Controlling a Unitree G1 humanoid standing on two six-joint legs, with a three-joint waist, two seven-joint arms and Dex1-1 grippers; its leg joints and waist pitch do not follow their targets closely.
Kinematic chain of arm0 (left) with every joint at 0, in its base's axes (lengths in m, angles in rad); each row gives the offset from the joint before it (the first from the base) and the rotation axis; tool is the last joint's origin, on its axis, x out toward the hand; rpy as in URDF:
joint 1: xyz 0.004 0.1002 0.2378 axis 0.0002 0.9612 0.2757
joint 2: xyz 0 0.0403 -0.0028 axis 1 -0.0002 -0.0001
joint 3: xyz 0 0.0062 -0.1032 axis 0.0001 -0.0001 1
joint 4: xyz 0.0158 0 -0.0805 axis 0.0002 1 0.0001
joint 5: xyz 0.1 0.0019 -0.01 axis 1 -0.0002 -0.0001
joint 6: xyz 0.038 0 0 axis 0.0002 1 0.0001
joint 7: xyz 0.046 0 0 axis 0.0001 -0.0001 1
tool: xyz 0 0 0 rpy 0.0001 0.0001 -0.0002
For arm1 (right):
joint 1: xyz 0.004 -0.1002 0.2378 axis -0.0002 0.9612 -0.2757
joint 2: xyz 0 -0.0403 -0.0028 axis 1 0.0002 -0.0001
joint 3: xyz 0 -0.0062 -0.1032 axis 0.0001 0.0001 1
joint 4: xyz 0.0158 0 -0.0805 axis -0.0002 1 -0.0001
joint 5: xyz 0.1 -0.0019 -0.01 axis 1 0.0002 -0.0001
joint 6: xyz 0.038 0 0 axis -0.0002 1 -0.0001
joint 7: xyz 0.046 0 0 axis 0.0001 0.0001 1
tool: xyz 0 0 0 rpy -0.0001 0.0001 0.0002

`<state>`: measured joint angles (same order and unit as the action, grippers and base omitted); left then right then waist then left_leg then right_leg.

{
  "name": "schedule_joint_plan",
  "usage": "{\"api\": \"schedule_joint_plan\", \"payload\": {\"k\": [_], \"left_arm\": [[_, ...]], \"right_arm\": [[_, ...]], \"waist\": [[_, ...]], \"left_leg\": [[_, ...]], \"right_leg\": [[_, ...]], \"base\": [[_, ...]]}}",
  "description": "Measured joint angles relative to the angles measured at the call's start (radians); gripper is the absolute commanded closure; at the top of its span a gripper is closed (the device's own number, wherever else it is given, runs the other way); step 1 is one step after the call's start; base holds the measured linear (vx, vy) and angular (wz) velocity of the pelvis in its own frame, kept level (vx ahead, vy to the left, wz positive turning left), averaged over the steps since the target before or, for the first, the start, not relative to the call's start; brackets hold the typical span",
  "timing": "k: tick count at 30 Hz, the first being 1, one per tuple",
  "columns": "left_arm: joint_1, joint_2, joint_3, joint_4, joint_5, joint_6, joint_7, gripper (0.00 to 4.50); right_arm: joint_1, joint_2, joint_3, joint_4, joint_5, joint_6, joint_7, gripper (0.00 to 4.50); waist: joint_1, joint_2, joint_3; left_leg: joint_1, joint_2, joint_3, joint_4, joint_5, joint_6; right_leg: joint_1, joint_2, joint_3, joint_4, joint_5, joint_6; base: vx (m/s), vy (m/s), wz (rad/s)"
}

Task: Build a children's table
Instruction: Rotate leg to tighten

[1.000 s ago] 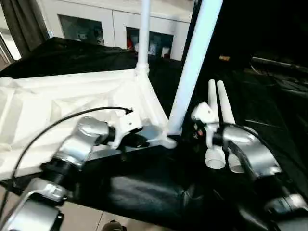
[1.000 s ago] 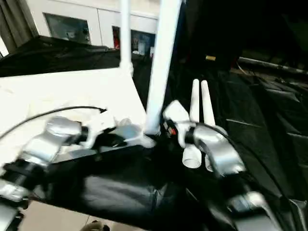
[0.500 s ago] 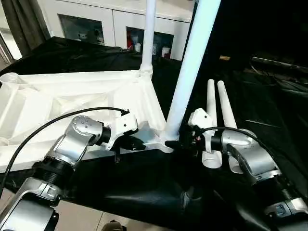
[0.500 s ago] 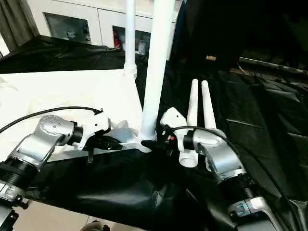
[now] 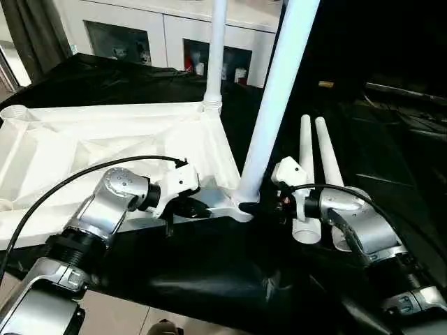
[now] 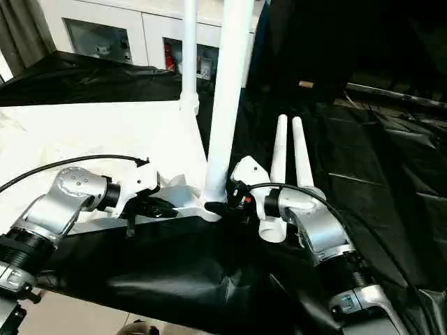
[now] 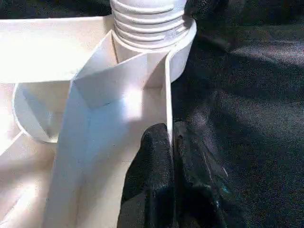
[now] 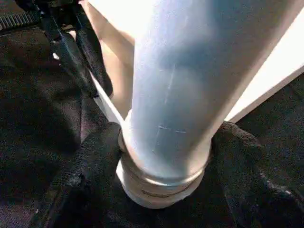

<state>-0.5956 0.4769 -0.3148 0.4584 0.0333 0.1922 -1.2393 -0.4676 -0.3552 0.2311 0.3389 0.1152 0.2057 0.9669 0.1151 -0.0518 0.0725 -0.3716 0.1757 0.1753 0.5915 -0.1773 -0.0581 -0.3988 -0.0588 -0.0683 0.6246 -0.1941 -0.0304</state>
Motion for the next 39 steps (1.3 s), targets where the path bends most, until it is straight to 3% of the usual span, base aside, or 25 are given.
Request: {"api": "schedule_joint_plan", "payload": {"k": [6, 9, 14, 19, 28, 31, 36, 39], "left_arm": [[-0.013, -0.04, 0.021, 0.038, 0.015, 0.028, 0.107, 4.5], [-0.032, -0.08, 0.026, 0.06, 0.04, 0.059, 0.191, 4.5], [-0.07, -0.22, 0.054, 0.11, 0.082, 0.168, 0.425, 4.5], [-0.085, -0.329, 0.063, 0.116, 0.119, 0.238, 0.577, 4.5], [-0.102, -0.342, 0.064, 0.148, 0.12, 0.242, 0.602, 4.5], [-0.102, -0.338, 0.064, 0.149, 0.12, 0.235, 0.602, 4.5], [-0.1, -0.305, 0.049, 0.151, 0.119, 0.191, 0.562, 4.5], [-0.099, -0.273, 0.043, 0.144, 0.116, 0.161, 0.517, 4.5]], "right_arm": [[-0.012, 0.108, -0.051, 0.08, -0.003, 0.01, -0.165, 1.83], [-0.049, 0.174, -0.088, 0.153, -0.005, 0.021, -0.296, 1.86], [-0.199, 0.329, -0.174, 0.394, -0.02, 0.004, -0.639, 1.88], [-0.289, 0.384, -0.227, 0.529, -0.029, -0.022, -0.816, 1.88], [-0.321, 0.391, -0.243, 0.606, -0.041, -0.069, -0.829, 1.88], [-0.325, 0.394, -0.265, 0.615, -0.033, -0.08, -0.815, 1.21], [-0.322, 0.376, -0.269, 0.601, -0.008, -0.075, -0.726, 0.79], [-0.289, 0.323, -0.237, 0.551, -0.01, -0.071, -0.619, 0.56]], "waist": [[-0.007, 0.0, 0.0], [-0.02, 0.0, 0.0], [-0.041, 0.0, 0.0], [-0.047, -0.002, -0.002], [-0.045, -0.003, -0.005], [-0.046, -0.003, -0.005], [-0.047, -0.003, -0.005], [-0.038, -0.003, -0.005]], "left_leg": [[0.005, 0.0, 0.0, 0.0, 0.0, 0.0], [0.006, 0.0, 0.0, 0.0, 0.0, 0.0], [0.007, 0.0, -0.003, 0.0, 0.0, 0.0], [0.008, -0.001, -0.003, 0.0, 0.0, 0.0], [0.014, -0.001, -0.003, -0.004, 0.0, 0.0], [0.014, -0.001, -0.003, -0.006, 0.0, 0.0], [0.012, -0.001, -0.002, -0.007, 0.0, 0.0], [0.005, -0.001, -0.002, -0.008, 0.0, 0.0]], "right_leg": [[0.003, 0.0, 0.0, 0.001, -0.001, 0.003], [0.003, 0.0, 0.0, -0.001, -0.003, 0.005], [0.002, 0.0, -0.002, -0.005, -0.003, 0.005], [0.004, 0.0, -0.002, -0.01, -0.001, 0.004], [0.008, 0.0, -0.001, -0.011, 0.0, 0.004], [0.008, 0.0, -0.002, -0.012, 0.0, 0.004], [0.006, 0.0, -0.002, -0.013, 0.0, 0.004], [0.0, 0.0, -0.002, -0.013, 0.009, 0.0]], "base": [[0.0, 0.0, 0.0], [0.0, 0.0, 0.0], [0.0, 0.0, 0.0], [0.0, 0.0, 0.0], [0.0, 0.0, 0.0], [0.0, 0.0, 0.0], [0.0, 0.0, 0.0], [0.0, 0.0, 0.0]]}}
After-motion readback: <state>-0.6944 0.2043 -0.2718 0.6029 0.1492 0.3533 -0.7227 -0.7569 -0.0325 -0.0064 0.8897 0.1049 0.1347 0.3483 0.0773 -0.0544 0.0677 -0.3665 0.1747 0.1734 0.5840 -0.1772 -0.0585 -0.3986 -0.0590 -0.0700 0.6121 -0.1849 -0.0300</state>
